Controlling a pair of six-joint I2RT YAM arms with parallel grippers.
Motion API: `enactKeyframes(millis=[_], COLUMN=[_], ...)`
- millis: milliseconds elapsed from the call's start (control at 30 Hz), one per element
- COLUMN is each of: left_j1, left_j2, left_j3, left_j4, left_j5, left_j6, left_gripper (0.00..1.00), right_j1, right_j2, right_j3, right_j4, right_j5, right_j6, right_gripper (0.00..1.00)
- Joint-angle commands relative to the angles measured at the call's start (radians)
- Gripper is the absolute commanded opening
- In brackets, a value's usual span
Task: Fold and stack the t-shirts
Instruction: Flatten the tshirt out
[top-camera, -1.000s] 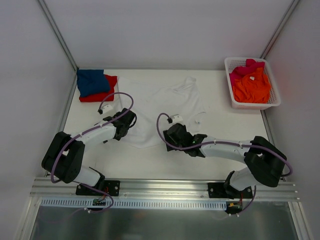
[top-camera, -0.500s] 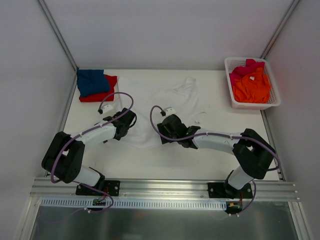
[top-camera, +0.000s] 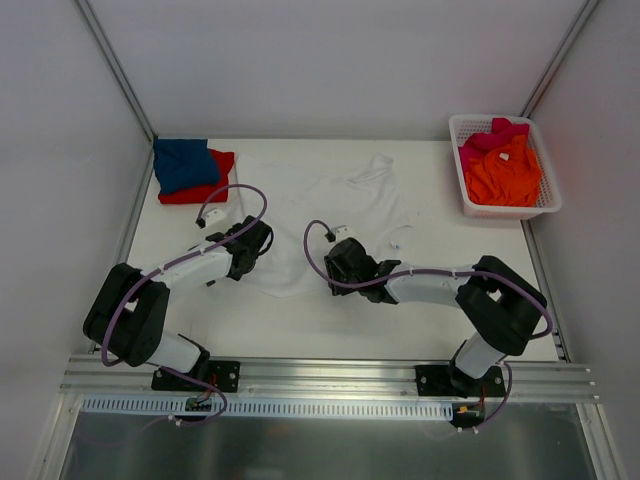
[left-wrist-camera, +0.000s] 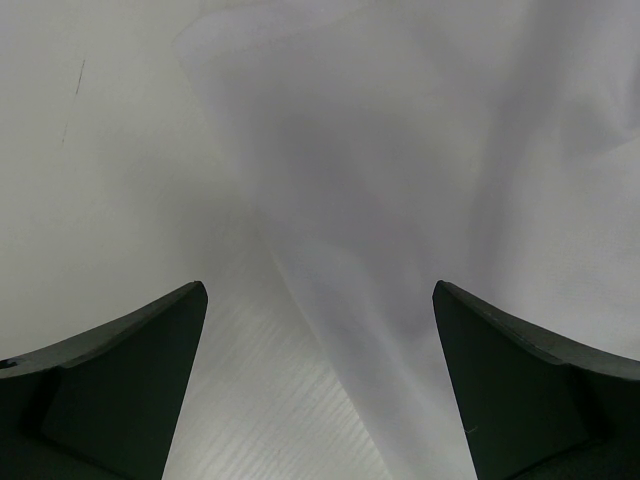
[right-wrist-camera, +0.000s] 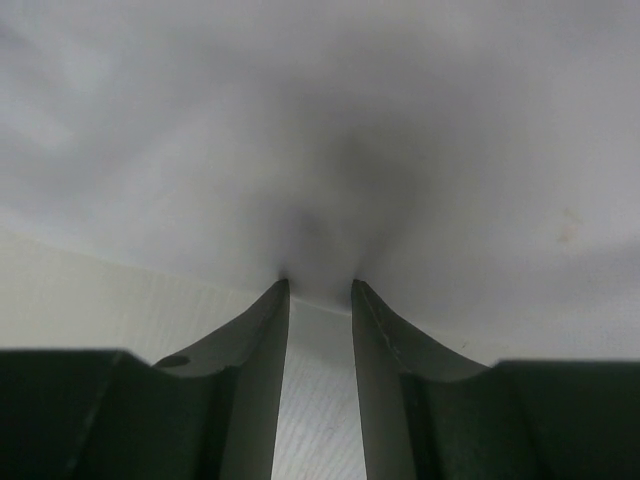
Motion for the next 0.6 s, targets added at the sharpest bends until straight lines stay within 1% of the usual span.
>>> enactKeyframes(millis=[0,67,100,200,333,367,433,467,567], left_j1=[-0.002,-0.002,-0.001,-0.001,-0.001,-0.001,-0.001,-0.001,0.001], left_j2=[-0.022,-0.027,-0.03,-0.036,-0.044,-0.045,-0.045,-0.044,-0.042], left_j3=[0.006,0.001,0.0,-0.007,-0.011,-0.013,-0.011,-0.011,-0.01], left_j4=[-0.017,-0.019,-0.017,-0.02,-0.02,-0.019,-0.02,-0.019,-0.019], left_j5=[-0.012,-0.012,-0.012,-0.013,-0.016,-0.016,-0.016,-0.016,-0.016], left_j6=[0.0,0.0,0.0,0.0,0.0,-0.001,-0.001,-0.001,0.0], left_gripper=[0.98,0.98,0.98,0.98,0.98,0.98,0.98,0.99,0.98], right_j1=[-0.002,-0.003,-0.003,-0.003,-0.002,-0.003,-0.003,-0.003,-0.006], right_j2=[-0.019,-0.021,-0.021,-0.012,-0.019,-0.027,-0.039,-0.047,-0.09], right_j3=[-0.009,-0.007,-0.007,-0.007,-0.022,-0.025,-0.027,-0.027,-0.013], right_j4=[0.043,0.04,0.041,0.044,0.055,0.057,0.054,0.052,0.026], right_j5=[-0.014,-0.013,-0.014,-0.019,-0.025,-0.023,-0.01,-0.002,0.027], right_j6=[0.022,0.022,0.024,0.027,0.033,0.035,0.036,0.036,0.015], right_gripper=[0.35,0.38,0.38,0.35,0.21,0.14,0.06,0.0,0.0])
